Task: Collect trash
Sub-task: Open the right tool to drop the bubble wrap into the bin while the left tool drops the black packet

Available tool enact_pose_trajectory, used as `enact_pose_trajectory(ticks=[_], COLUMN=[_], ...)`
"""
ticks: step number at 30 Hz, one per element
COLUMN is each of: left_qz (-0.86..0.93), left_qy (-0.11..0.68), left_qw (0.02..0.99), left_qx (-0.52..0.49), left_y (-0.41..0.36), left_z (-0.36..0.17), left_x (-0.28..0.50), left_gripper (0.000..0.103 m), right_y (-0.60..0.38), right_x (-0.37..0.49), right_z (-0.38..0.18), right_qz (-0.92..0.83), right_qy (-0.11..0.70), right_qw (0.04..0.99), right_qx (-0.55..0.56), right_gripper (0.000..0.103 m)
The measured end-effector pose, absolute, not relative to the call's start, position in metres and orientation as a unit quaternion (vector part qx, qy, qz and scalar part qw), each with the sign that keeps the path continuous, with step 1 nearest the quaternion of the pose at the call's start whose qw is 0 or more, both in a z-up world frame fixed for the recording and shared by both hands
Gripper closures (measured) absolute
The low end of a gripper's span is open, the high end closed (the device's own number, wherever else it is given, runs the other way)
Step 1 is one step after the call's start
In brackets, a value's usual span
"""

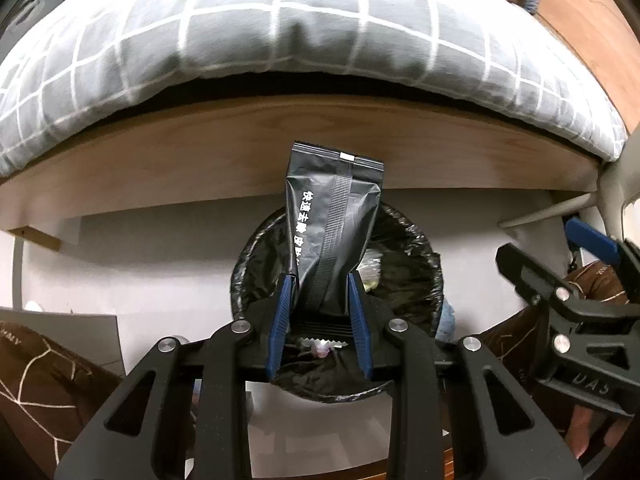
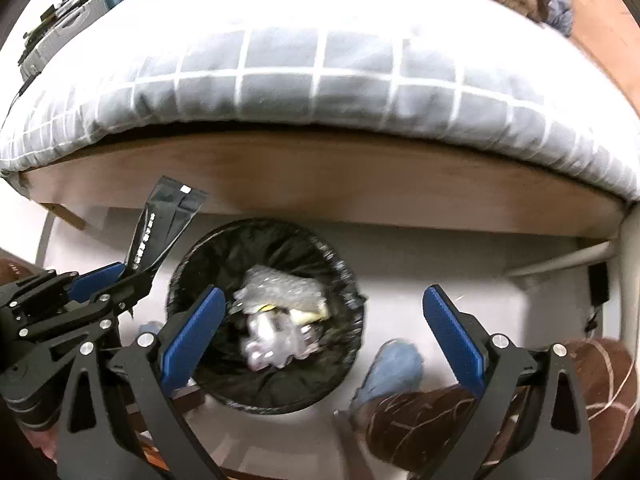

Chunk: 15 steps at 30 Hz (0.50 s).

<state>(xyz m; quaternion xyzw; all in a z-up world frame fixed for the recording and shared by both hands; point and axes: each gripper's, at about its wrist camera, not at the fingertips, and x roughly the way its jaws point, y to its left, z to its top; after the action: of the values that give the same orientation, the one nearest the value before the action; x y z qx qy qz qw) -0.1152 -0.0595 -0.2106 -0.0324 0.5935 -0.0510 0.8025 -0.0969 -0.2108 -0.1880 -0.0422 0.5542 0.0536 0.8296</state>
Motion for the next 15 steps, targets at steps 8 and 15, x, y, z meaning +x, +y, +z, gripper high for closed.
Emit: enact_pose_trajectory(ticks=[8,15], left_qz=[-0.061,-0.067], left_qy=[0.599,0.603], left_qw=[0.799,0.795], left_qx=[-0.019,-0.011], left_y=[-0.079,-0.086], left_z=[-0.219,-0.229], left_x=[-0.114,-0.113], left_gripper=[0.074,0.069], right_y=[-0.241,-0.243], right_x=[-0.096,-0.096], right_z=[-0.175,-0.177], right_qz=[0.025,0.022], right_qy=[0.532,0.533], right_qw=[0.846,0.846], right_qx=[-0.006,0.001], right_gripper=[0.008,0.008])
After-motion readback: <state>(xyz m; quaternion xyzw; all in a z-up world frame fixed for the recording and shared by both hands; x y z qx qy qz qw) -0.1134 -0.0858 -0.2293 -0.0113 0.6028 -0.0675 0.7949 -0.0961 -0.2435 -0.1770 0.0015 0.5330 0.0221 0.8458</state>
